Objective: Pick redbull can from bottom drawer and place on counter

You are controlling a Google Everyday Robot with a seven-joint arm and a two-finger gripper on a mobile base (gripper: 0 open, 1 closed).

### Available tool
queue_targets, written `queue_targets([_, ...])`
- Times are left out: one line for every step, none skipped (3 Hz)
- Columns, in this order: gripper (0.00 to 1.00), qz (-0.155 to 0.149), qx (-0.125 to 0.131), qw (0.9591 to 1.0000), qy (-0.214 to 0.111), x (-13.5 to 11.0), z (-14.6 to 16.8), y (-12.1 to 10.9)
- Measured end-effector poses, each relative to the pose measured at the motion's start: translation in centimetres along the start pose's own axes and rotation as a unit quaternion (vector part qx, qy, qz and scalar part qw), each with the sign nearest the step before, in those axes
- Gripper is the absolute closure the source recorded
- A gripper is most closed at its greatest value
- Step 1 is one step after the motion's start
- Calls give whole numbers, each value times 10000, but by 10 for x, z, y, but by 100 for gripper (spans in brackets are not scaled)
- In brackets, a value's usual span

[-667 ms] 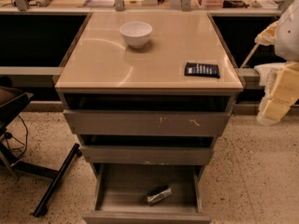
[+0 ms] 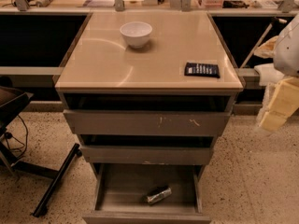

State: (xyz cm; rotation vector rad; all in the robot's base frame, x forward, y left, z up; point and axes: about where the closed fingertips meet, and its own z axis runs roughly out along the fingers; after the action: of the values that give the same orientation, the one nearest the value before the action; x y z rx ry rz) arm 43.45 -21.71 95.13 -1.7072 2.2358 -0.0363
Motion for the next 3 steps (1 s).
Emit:
queue_targets([0,305,-272,9987,-316,8,58,22])
queue_targets([0,638,-659,9939,-614,12,142,54])
queue_targets([0,1024,-1305,9843,-601,23,246,99])
